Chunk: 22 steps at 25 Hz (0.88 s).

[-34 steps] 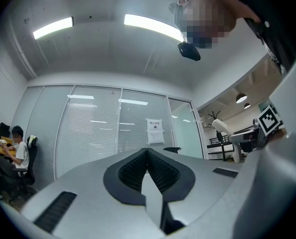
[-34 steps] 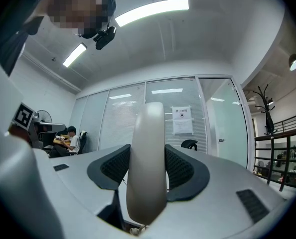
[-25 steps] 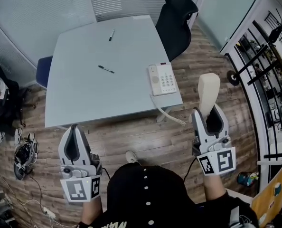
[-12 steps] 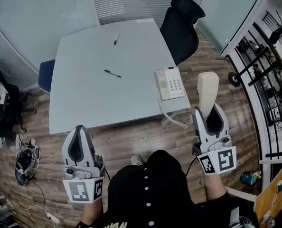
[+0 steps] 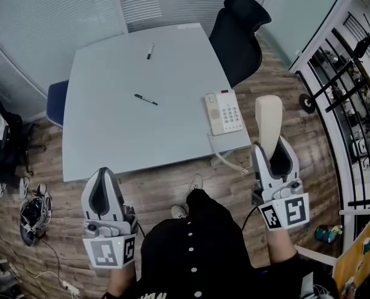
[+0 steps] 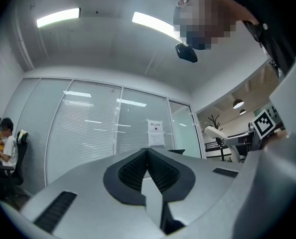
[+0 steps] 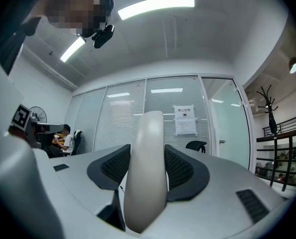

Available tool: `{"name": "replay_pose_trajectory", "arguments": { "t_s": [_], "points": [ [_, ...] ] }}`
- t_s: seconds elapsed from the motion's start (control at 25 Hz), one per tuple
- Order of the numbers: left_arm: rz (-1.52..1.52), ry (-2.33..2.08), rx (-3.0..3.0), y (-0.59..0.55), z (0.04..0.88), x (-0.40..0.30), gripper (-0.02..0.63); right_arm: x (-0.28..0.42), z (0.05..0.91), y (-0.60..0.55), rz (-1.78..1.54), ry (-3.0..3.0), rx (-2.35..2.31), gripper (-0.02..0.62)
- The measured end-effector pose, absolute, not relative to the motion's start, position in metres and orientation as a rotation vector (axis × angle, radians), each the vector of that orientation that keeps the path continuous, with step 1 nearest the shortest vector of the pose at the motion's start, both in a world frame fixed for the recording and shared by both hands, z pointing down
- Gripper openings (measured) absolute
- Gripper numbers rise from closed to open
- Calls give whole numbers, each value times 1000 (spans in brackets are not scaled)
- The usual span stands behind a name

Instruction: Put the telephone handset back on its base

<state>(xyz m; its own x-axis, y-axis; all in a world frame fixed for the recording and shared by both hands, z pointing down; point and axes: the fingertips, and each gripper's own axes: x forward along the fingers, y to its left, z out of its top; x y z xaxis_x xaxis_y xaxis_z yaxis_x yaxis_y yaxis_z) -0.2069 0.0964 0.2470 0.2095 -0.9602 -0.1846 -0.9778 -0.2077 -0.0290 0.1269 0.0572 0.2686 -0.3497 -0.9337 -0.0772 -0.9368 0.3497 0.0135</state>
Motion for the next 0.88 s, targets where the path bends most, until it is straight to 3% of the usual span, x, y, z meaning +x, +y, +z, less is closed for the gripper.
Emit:
{"name": "replay_pose_trajectory", "arguments": {
  "t_s": [0.88],
  "points": [
    [125, 1905, -2316, -24, 247, -179, 14, 145, 285, -73, 14, 2567, -1707, 233]
  ]
}}
